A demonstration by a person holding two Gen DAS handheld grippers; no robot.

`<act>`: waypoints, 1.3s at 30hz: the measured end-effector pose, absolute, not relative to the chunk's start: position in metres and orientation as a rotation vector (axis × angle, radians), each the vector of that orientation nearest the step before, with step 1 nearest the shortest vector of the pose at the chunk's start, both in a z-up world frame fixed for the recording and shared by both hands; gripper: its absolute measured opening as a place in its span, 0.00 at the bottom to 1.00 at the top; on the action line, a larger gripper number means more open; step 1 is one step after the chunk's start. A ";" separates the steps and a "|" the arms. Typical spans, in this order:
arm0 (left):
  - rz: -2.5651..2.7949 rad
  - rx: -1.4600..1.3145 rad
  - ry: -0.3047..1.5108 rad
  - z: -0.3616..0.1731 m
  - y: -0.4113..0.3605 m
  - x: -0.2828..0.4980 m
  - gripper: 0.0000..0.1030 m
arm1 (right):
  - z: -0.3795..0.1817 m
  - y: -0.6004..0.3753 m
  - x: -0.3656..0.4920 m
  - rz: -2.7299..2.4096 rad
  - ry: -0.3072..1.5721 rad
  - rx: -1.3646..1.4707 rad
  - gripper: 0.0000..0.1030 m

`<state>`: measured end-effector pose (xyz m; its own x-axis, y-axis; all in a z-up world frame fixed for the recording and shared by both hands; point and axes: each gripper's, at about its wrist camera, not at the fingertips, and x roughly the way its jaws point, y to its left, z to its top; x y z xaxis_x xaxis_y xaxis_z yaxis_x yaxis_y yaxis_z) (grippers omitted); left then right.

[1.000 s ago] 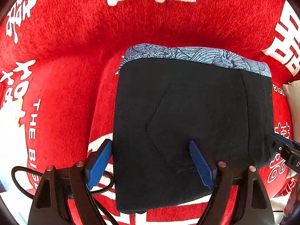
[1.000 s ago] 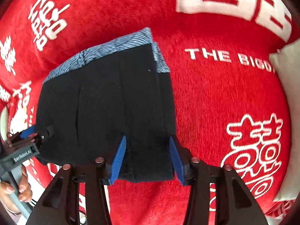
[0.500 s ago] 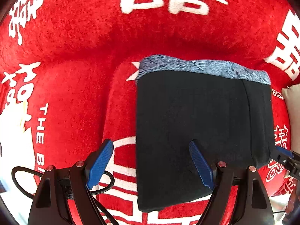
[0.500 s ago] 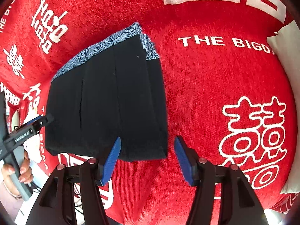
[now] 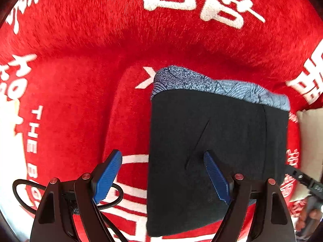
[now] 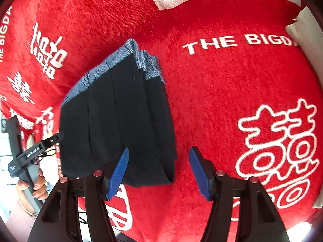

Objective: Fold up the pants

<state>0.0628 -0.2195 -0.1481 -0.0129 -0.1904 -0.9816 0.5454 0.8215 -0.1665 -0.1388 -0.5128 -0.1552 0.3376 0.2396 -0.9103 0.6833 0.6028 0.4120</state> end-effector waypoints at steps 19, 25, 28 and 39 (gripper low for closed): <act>-0.926 0.104 1.720 -0.217 -0.233 0.095 0.96 | -0.226 -0.555 -0.109 0.027 1.089 1.230 0.69; -0.925 0.152 1.673 -0.214 -0.251 0.077 0.97 | -0.236 -0.557 -0.099 0.042 1.067 1.291 0.69; -0.909 0.189 1.617 -0.203 -0.254 0.067 0.88 | -0.233 -0.556 -0.102 0.014 1.076 1.295 0.56; -0.920 0.181 1.535 -0.160 -0.241 0.059 0.59 | -0.207 -0.548 -0.123 0.041 0.949 1.408 0.38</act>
<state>0.0594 -0.2405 -0.1595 -0.2138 -0.3926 -0.8945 0.6034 0.6670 -0.4370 -0.1228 -0.5484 -0.2072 0.6472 0.5463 -0.5317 0.4986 0.2242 0.8373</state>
